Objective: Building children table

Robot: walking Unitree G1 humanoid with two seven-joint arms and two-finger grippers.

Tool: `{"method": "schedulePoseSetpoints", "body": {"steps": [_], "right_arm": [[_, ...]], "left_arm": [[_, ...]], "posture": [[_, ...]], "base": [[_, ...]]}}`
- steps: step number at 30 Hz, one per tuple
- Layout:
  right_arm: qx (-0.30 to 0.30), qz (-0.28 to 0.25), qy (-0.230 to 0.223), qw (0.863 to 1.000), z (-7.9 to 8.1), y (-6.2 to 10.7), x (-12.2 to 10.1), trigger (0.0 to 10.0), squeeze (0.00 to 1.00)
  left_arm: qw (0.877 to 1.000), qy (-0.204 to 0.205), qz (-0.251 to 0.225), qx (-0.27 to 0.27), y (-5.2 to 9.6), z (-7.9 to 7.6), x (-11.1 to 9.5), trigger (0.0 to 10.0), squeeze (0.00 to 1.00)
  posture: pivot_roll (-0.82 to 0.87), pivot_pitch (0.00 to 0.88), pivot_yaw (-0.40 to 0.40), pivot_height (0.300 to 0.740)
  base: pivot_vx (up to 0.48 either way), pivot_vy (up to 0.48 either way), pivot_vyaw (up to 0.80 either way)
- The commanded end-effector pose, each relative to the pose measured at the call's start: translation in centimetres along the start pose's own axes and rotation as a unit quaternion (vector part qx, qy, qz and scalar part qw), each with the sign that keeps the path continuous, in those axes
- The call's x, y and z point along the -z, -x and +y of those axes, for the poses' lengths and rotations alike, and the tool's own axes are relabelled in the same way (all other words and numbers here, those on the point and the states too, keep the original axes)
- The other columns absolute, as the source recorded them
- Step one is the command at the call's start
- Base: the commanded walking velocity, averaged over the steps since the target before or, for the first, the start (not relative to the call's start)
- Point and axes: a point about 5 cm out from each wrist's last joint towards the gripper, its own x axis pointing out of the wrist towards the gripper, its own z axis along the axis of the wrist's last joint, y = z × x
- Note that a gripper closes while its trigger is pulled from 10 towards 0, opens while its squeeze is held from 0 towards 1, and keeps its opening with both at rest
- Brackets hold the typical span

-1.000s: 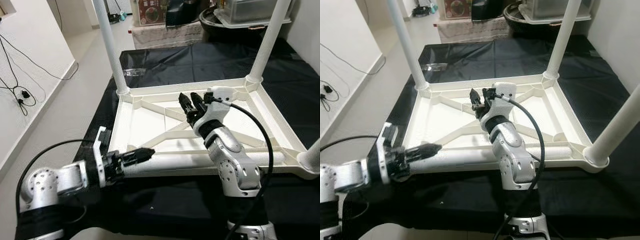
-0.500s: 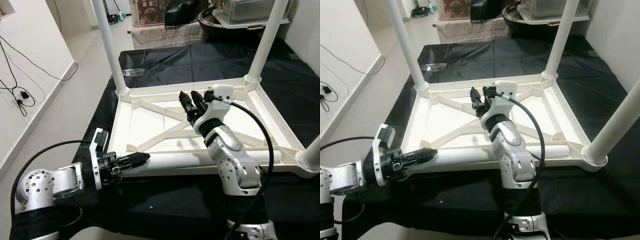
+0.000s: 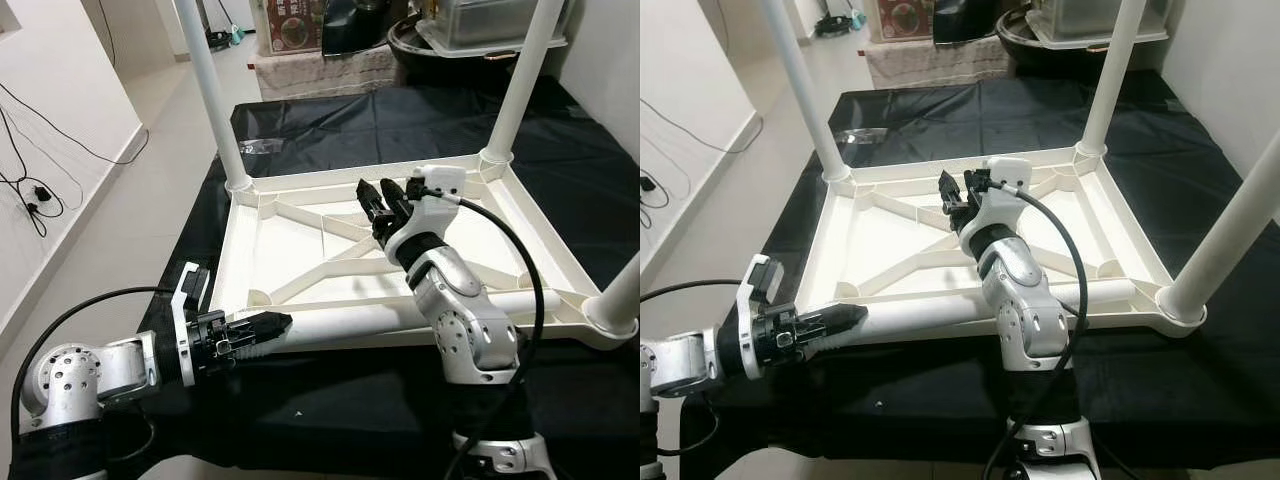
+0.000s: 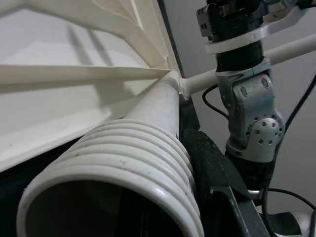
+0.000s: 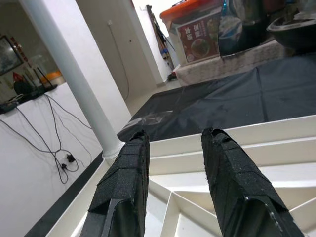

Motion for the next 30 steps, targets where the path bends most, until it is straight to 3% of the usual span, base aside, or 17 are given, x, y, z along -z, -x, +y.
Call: {"method": "schedulePoseSetpoints", "body": {"steps": [1, 3, 7, 10, 16, 23, 24, 25, 26, 28, 30], "right_arm": [[-0.008, -0.005, -0.007, 1.000, 0.4, -0.2, -0.1, 10.0, 0.00], [-0.010, -0.023, -0.010, 1.000, 0.5, -0.9, -1.1, 10.0, 0.00], [-0.010, -0.039, -0.013, 0.999, 0.5, -1.5, -2.1, 10.0, 0.00], [-0.010, -0.039, -0.013, 0.999, 0.5, -1.5, -2.1, 10.0, 0.00], [-0.008, -0.056, -0.023, 0.998, 0.4, -2.1, -2.7, 10.0, 0.00], [-0.009, -0.086, -0.040, 0.995, 0.1, -2.8, -4.3, 10.0, 0.00], [-0.013, -0.108, -0.076, 0.991, 0.1, -3.2, -5.6, 10.0, 0.00], [-0.013, -0.108, -0.076, 0.991, 0.1, -3.2, -5.6, 10.0, 0.00], [-0.024, -0.134, -0.109, 0.985, 0.4, -3.6, -7.3, 10.0, 0.00], [-0.024, -0.134, -0.109, 0.985, 0.4, -3.6, -7.3, 10.0, 0.00], [-0.040, -0.180, -0.134, 0.974, 0.8, -3.9, -9.7, 10.0, 0.00]], "left_arm": [[1.000, -0.019, -0.023, 0.009, 0.7, -0.5, -0.7, 0.0, 0.00], [0.996, -0.056, -0.060, 0.043, 0.7, -2.2, -2.1, 0.0, 0.00], [0.992, -0.080, -0.073, 0.063, 0.5, -3.3, -2.6, 0.0, 0.00], [0.992, -0.080, -0.073, 0.063, 0.5, -3.3, -2.6, 0.0, 0.00], [0.985, -0.120, -0.090, 0.081, 0.3, -5.0, -3.1, 0.0, 0.00], [0.981, -0.140, -0.120, 0.059, 0.7, -5.1, -2.9, 0.0, 0.00], [0.979, -0.153, -0.138, 0.012, 1.0, -4.4, -2.5, 4.9, 0.00], [0.979, -0.153, -0.138, 0.012, 1.0, -4.4, -2.5, 4.9, 0.00], [0.971, -0.166, -0.163, -0.051, 1.3, -3.4, -2.3, 10.0, 0.00], [0.971, -0.166, -0.163, -0.051, 1.3, -3.4, -2.3, 10.0, 0.00], [0.943, -0.194, -0.216, -0.164, 1.8, -1.7, -2.6, 10.0, 0.00]], "posture": [[0.00, 0.106, 0.082, 0.740], [0.00, 0.088, 0.084, 0.740], [0.02, 0.072, 0.090, 0.740], [0.02, 0.072, 0.090, 0.740], [0.04, 0.057, 0.072, 0.740], [0.04, 0.039, 0.058, 0.740], [0.04, 0.039, 0.058, 0.740], [0.04, 0.039, 0.058, 0.740], [0.04, 0.034, 0.054, 0.740], [0.04, 0.034, 0.054, 0.740], [0.04, 0.025, 0.039, 0.740]], "base": [[0.000, 0.000, 0.00], [0.000, 0.000, 0.00], [0.000, 0.000, 0.00], [0.000, 0.000, 0.00], [0.000, 0.000, 0.00], [0.000, 0.000, 0.00], [0.000, 0.000, 0.00], [0.000, 0.000, 0.00], [0.000, 0.000, 0.00], [0.000, 0.000, 0.00], [0.000, 0.000, 0.00]]}}
